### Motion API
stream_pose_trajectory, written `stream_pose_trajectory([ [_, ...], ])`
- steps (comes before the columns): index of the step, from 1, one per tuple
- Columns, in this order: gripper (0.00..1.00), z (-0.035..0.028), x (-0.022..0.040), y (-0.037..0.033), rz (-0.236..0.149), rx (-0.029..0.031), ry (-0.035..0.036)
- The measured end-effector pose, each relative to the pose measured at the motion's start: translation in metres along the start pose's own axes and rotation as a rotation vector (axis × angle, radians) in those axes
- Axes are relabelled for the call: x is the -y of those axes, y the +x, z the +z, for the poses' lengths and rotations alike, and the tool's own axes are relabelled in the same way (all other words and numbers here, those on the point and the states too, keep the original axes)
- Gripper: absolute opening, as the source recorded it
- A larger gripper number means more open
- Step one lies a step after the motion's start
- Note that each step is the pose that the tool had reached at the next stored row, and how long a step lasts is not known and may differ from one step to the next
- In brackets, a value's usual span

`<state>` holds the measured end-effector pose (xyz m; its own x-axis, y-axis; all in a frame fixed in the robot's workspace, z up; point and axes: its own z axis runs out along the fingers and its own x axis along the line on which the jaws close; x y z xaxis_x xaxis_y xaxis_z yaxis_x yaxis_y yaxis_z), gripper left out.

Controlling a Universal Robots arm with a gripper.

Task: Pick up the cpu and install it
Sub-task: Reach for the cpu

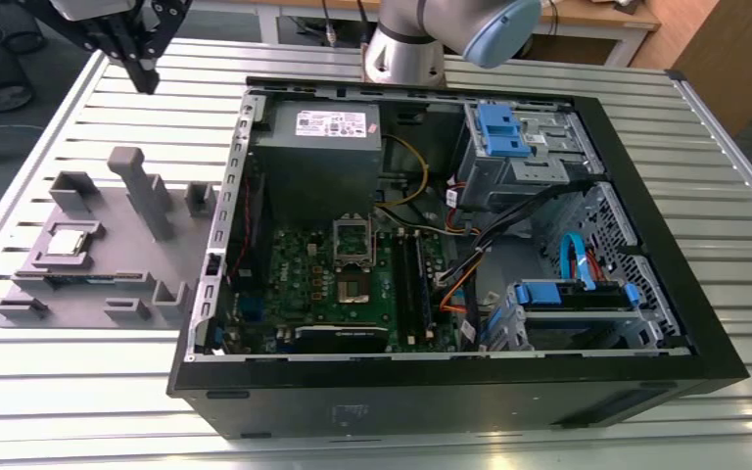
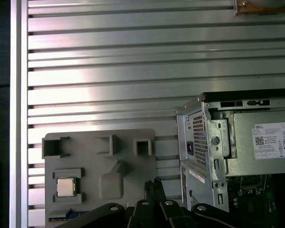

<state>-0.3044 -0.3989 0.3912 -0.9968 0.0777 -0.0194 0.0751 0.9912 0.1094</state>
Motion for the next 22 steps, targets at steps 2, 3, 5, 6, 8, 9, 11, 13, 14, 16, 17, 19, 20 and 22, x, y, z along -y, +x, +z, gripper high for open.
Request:
stream_pose_trajectory([
  [2, 0.1, 0.0, 0.0, 0.0005, 0.0, 0.0, 0.0],
  [3, 0.1, 0.0, 0.0, 0.0007, 0.0, 0.0, 0.0],
  [5, 0.1, 0.0, 0.0001, 0.0012, 0.0, 0.0, 0.0],
  [6, 0.1, 0.0, 0.0001, 0.0014, 0.0, 0.0, 0.0],
  [8, 0.1, 0.0, 0.0001, 0.0019, 0.0, 0.0, 0.0],
  [9, 0.1, -0.0001, 0.0001, 0.0021, 0.0, 0.0, 0.0],
  [11, 0.1, -0.0001, 0.0002, 0.0025, 0.0, 0.0, 0.0],
  [13, 0.1, -0.0001, 0.0002, 0.003, 0.0, 0.0, 0.0],
  [14, 0.1, -0.0001, 0.0003, 0.0033, 0.0, 0.0, 0.0],
  [16, 0.1, -0.0001, 0.0003, 0.0038, 0.0, 0.0, -0.0001],
  [17, 0.1, -0.0001, 0.0003, 0.004, 0.0, 0.0001, -0.0001],
  [19, 0.1, -0.0001, 0.0003, 0.0044, 0.0, 0.0, 0.0],
  [20, 0.1, -0.0002, 0.0003, 0.0046, 0.0, 0.0, 0.0],
  [22, 0.1, -0.0001, 0.0004, 0.005, 0.0, 0.0, 0.0],
])
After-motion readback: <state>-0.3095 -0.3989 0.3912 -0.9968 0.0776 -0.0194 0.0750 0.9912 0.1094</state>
